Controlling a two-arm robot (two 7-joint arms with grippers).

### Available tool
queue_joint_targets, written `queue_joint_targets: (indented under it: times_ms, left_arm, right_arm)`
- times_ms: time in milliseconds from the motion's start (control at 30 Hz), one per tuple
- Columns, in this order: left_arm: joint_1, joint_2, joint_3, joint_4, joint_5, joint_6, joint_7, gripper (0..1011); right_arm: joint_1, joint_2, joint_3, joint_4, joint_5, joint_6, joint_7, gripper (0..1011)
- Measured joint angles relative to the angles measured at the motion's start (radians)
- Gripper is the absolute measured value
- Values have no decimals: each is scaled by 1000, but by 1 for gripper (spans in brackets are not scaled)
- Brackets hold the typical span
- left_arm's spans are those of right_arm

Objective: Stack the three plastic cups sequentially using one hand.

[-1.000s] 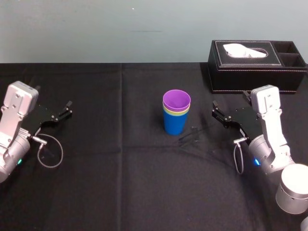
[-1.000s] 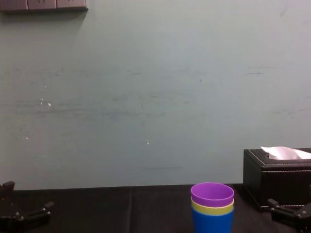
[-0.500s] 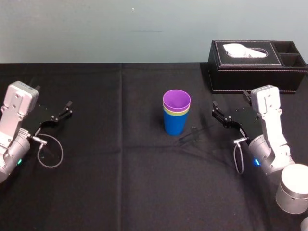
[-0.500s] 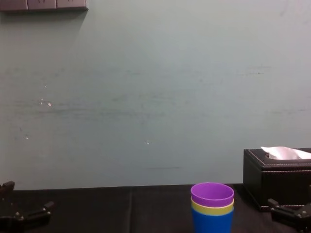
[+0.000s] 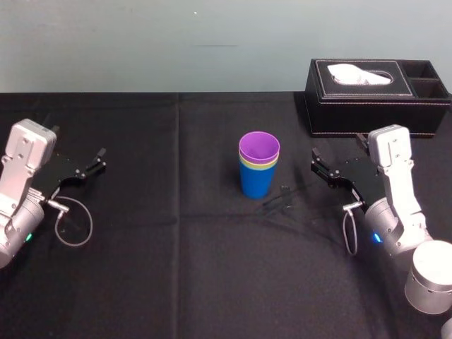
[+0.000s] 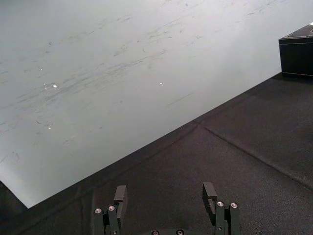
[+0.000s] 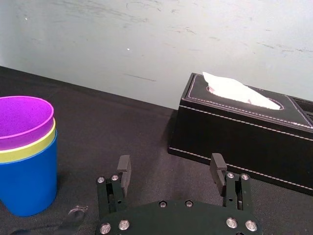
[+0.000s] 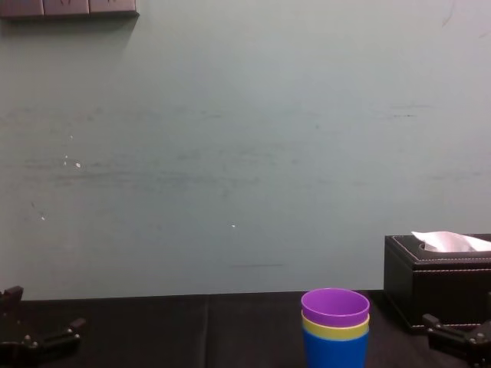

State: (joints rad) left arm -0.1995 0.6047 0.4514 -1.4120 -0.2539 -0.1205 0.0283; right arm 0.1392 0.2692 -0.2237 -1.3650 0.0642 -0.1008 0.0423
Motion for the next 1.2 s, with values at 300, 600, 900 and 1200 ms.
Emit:
queue_joint_targets:
  times_ms: [300,600,900,1200]
  left_arm:
    - [0,0,0,0,0,0,0,1011]
    - [0,0,0,0,0,0,0,1011]
    - [0,0,0,0,0,0,0,1011]
    - [0,0,0,0,0,0,0,1012]
  right_arm:
    - [0,0,0,0,0,0,0,1003]
    - [0,0,0,0,0,0,0,1003]
    - [0,0,0,0,0,0,0,1003]
    - [0,0,0,0,0,0,0,1003]
